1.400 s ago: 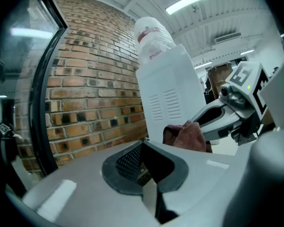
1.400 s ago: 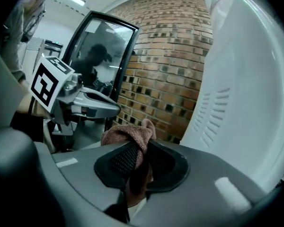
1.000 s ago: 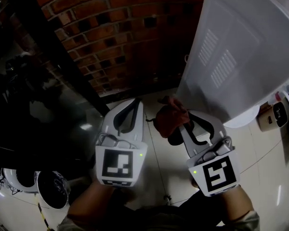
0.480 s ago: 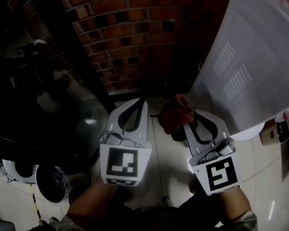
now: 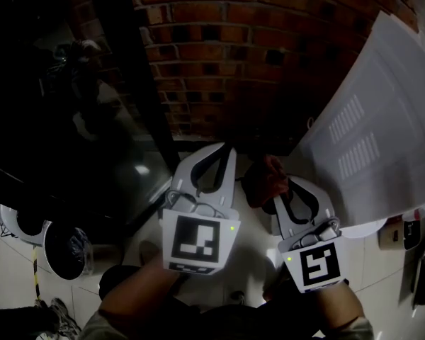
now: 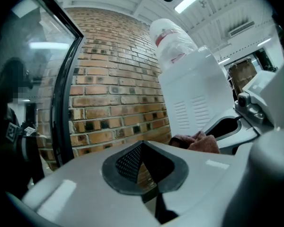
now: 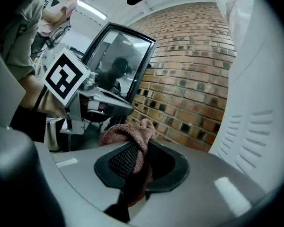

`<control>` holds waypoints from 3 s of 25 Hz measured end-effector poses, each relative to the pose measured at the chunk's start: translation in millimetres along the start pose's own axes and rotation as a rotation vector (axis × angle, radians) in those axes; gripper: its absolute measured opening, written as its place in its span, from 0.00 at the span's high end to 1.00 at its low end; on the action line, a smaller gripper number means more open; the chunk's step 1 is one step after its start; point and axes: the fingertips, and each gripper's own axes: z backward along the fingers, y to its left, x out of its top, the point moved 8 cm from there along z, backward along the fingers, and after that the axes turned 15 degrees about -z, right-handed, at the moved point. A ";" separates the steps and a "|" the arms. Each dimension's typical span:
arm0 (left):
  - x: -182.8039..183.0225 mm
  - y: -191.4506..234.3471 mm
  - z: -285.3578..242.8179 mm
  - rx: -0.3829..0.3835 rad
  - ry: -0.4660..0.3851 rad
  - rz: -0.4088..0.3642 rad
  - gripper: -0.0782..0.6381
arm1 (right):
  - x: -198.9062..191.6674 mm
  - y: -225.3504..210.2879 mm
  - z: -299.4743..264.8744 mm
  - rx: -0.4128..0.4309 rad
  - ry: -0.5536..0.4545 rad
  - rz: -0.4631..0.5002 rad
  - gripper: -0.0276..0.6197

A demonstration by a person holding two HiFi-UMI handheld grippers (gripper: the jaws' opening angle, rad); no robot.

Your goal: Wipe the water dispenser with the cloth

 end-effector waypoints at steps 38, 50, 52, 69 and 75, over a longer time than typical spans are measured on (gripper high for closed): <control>81.3 -151.3 99.3 0.377 0.078 0.114 0.89 | 1.5 -36.3 148.9 0.393 -0.199 0.104 0.84; 187.1 -198.2 116.6 0.457 0.046 0.066 0.89 | 37.8 -77.4 218.2 0.423 -0.366 -0.013 0.84; 206.0 -201.2 117.0 0.478 0.045 0.023 0.89 | 55.6 -85.7 229.8 0.420 -0.403 -0.016 0.84; 305.8 -238.6 120.2 0.497 0.050 -0.108 0.89 | 206.3 -124.4 273.8 0.195 -0.593 0.380 0.84; 250.7 -235.2 126.1 0.505 0.042 -0.022 0.89 | 190.4 -116.3 240.0 0.074 -0.512 0.455 0.84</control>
